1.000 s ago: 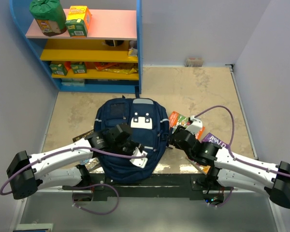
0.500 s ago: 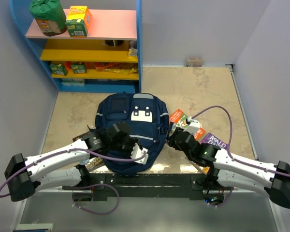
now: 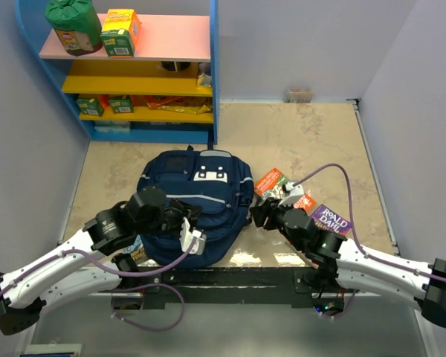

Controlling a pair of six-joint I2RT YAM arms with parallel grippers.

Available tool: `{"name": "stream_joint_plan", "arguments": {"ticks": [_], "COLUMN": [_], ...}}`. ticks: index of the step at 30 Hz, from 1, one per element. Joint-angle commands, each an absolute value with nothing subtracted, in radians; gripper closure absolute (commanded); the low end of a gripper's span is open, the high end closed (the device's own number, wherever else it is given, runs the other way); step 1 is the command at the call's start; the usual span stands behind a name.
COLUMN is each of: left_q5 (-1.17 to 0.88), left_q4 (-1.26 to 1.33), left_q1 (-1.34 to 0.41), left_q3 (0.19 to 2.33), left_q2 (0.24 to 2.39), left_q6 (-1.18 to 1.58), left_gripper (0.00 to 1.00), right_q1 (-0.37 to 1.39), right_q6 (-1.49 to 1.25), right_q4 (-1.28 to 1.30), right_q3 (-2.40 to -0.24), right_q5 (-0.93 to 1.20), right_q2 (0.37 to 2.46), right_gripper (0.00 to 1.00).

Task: Pack the student bag
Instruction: Unzip the student bag at the center of the board.

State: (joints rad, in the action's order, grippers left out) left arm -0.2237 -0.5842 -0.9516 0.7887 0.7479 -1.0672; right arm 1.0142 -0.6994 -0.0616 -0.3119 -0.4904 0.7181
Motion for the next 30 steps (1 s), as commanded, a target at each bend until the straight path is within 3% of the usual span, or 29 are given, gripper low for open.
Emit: {"name": "stream_joint_plan", "arguments": {"ticks": [1, 12, 22, 30], "left_q5": [-0.152, -0.187, -0.334, -0.414], "left_q4": [-0.365, -0.416, -0.511, -0.658], "left_q1": [-0.879, -0.798, -0.798, -0.798], "left_q3": [0.831, 0.891, 1.015, 1.071], "left_q2": [0.716, 0.727, 0.726, 0.713], "left_q6": [-1.075, -1.034, -1.078, -1.127], "left_gripper": [1.00, 1.00, 1.00, 1.00], "right_q1": [1.019, 1.017, 1.029, 1.135], "right_q6": [-0.580, -0.532, -0.411, -0.331], "right_q4": [-0.294, -0.457, -0.560, -0.716], "right_q3": [-0.268, -0.155, -0.259, -0.158], "right_q5": [-0.315, -0.382, -0.312, -0.391], "right_q2": [0.828, 0.718, 1.054, 0.954], "right_gripper": [0.49, 0.47, 0.45, 0.40]}}
